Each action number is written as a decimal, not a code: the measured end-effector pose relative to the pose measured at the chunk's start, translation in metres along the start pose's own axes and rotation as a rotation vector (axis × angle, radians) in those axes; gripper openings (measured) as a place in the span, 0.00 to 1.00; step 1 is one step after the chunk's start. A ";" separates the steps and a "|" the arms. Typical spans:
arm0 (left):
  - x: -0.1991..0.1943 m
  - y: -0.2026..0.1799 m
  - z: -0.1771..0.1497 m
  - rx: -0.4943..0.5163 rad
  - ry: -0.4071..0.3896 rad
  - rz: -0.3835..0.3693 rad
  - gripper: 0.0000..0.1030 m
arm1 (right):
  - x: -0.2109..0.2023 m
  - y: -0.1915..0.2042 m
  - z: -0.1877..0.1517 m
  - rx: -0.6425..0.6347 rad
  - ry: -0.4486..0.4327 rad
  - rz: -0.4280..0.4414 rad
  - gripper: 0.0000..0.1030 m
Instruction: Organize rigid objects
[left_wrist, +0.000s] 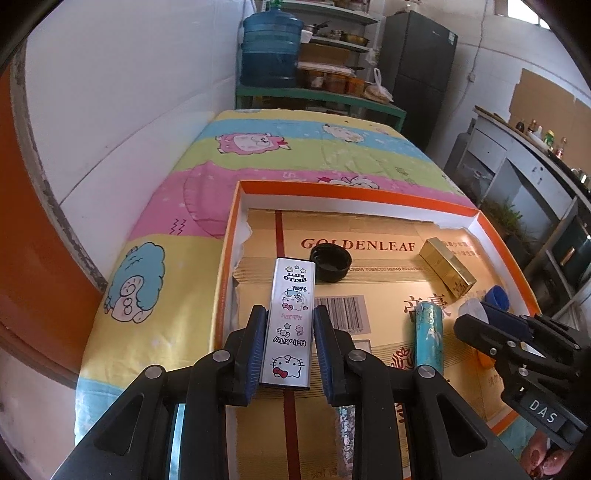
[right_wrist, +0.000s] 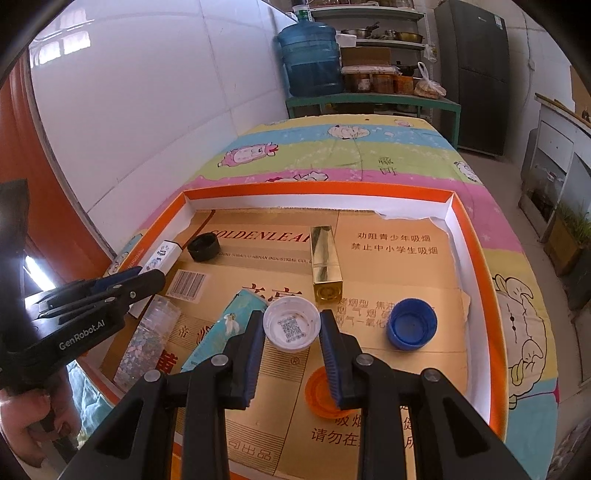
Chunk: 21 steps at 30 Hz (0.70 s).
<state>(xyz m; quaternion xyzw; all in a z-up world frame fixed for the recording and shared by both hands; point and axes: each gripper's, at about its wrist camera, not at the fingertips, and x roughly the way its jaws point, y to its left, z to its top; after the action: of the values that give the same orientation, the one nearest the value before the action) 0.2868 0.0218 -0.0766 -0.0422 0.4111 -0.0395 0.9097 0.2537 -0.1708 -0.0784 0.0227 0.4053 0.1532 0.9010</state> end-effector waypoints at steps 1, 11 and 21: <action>0.001 -0.001 0.000 0.005 0.004 -0.004 0.26 | 0.001 0.000 0.000 -0.002 0.001 -0.002 0.30; -0.001 0.001 -0.001 -0.006 -0.006 -0.036 0.27 | 0.007 0.004 -0.004 -0.035 0.016 -0.039 0.30; -0.019 0.006 0.002 -0.040 -0.098 -0.055 0.32 | 0.007 0.007 -0.005 -0.057 0.013 -0.055 0.30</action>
<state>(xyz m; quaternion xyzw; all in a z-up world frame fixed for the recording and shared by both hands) 0.2757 0.0301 -0.0617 -0.0737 0.3654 -0.0543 0.9263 0.2525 -0.1626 -0.0858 -0.0150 0.4070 0.1402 0.9025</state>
